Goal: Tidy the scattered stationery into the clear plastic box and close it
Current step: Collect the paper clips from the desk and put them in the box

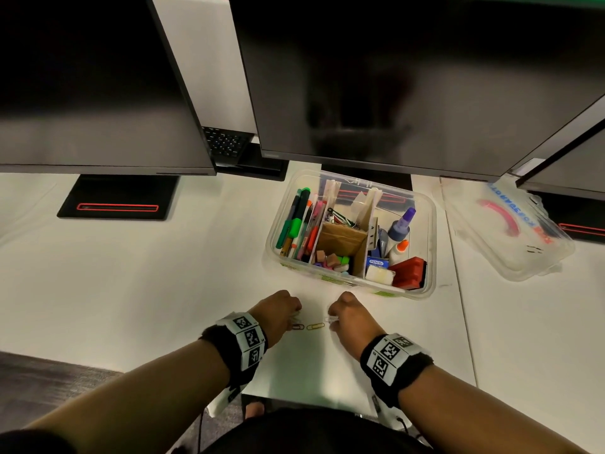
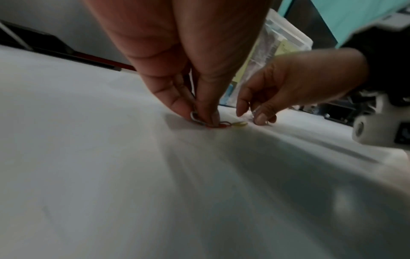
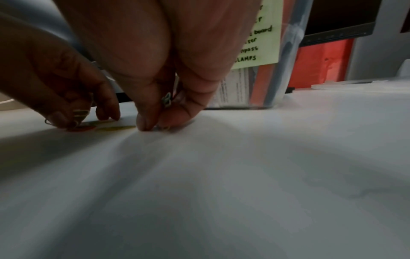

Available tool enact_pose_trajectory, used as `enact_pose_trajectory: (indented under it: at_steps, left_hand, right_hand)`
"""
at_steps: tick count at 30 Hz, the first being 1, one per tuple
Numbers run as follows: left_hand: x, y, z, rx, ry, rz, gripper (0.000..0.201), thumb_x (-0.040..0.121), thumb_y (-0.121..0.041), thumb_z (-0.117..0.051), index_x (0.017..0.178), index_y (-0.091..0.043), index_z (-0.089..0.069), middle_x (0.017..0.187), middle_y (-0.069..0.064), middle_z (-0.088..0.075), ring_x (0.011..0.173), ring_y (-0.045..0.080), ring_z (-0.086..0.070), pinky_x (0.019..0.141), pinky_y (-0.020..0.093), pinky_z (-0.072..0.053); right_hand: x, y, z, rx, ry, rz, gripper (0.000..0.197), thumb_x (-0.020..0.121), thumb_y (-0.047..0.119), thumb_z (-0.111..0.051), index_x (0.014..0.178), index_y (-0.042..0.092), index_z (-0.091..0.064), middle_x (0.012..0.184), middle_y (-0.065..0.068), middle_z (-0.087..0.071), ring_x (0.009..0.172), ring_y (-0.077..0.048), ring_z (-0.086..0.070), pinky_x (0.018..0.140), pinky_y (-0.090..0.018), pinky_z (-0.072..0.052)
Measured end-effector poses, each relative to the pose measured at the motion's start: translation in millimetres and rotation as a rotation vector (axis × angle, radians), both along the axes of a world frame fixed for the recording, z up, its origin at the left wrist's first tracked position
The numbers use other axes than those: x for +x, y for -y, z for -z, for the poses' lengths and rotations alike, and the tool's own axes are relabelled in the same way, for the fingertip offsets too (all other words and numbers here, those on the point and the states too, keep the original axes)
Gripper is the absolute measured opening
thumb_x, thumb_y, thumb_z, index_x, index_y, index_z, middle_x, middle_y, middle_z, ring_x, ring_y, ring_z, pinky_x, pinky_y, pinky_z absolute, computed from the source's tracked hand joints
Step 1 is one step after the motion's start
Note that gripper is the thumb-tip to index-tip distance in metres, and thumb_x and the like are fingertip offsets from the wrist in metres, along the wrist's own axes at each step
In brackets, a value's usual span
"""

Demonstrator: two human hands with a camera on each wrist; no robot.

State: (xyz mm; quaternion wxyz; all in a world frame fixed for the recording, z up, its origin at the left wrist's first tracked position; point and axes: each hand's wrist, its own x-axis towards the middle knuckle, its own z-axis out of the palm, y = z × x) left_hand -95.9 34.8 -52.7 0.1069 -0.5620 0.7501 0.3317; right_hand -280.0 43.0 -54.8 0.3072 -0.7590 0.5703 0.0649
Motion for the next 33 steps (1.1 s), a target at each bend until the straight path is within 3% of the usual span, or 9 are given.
enact_pose_trajectory:
  at_steps: [4,9,17,21,26,28,33]
  left_hand:
    - [-4,-3,-1,-0.033,0.084,0.059,0.03,0.093,-0.013,-0.049,0.123,-0.011,-0.052,0.123,0.01,-0.052,0.111,0.027,-0.054,0.096,0.033,-0.046]
    - [-5,-3,-3,-0.029,0.126,0.07,0.028,0.093,-0.013,-0.047,0.12,-0.01,-0.053,0.123,0.011,-0.052,0.111,0.028,-0.054,0.095,0.034,-0.046]
    - [-3,-4,-1,-0.046,0.117,0.091,0.019,0.094,-0.015,-0.047,0.111,-0.011,-0.055,0.117,0.01,-0.052,0.104,0.026,-0.055,0.089,0.033,-0.048]
    - [-3,-4,-3,-0.059,0.108,0.111,0.016,0.094,-0.013,-0.044,0.105,-0.011,-0.054,0.113,0.01,-0.056,0.102,0.026,-0.054,0.086,0.033,-0.046]
    - [-2,-6,-5,-0.071,0.102,0.171,0.023,0.096,-0.016,-0.038,0.113,-0.013,-0.054,0.115,0.011,-0.055,0.107,0.027,-0.053,0.09,0.035,-0.045]
    - [-1,-7,-5,-0.067,0.128,0.205,0.025,0.097,-0.018,-0.039,0.117,-0.013,-0.054,0.119,0.01,-0.053,0.111,0.027,-0.051,0.091,0.035,-0.044]
    - [-3,-12,-7,-0.097,0.185,0.278,0.028,0.097,-0.012,-0.038,0.123,-0.01,-0.049,0.124,0.012,-0.047,0.116,0.028,-0.046,0.091,0.036,-0.043]
  right_hand:
    - [4,3,1,0.03,-0.055,-0.011,0.023,0.094,0.007,-0.046,0.112,0.002,-0.06,0.122,-0.013,-0.047,0.104,-0.028,-0.056,0.092,-0.026,-0.041]
    - [4,2,1,0.017,-0.052,-0.022,0.022,0.091,0.002,-0.045,0.108,0.003,-0.059,0.12,-0.014,-0.049,0.102,-0.029,-0.057,0.086,-0.028,-0.042]
    - [-4,0,-4,-0.011,0.065,-0.039,0.017,0.09,0.003,-0.045,0.1,0.004,-0.059,0.107,-0.014,-0.062,0.099,-0.028,-0.055,0.075,-0.025,-0.035]
    - [4,-3,-2,0.055,0.122,-0.099,0.026,0.088,0.0,-0.048,0.11,0.01,-0.057,0.114,-0.011,-0.062,0.106,-0.026,-0.056,0.089,-0.029,-0.043]
    - [15,-1,2,0.116,0.106,-0.153,0.043,0.092,0.006,-0.05,0.134,0.014,-0.045,0.133,-0.01,-0.054,0.122,-0.026,-0.049,0.101,-0.03,-0.037]
    - [18,-1,1,0.128,0.108,-0.157,0.042,0.092,0.008,-0.051,0.133,0.013,-0.047,0.132,-0.012,-0.055,0.121,-0.027,-0.05,0.099,-0.03,-0.037]
    - [24,-1,0,0.099,0.128,-0.145,0.025,0.091,0.009,-0.053,0.114,0.004,-0.06,0.114,-0.016,-0.062,0.106,-0.029,-0.057,0.089,-0.032,-0.042]
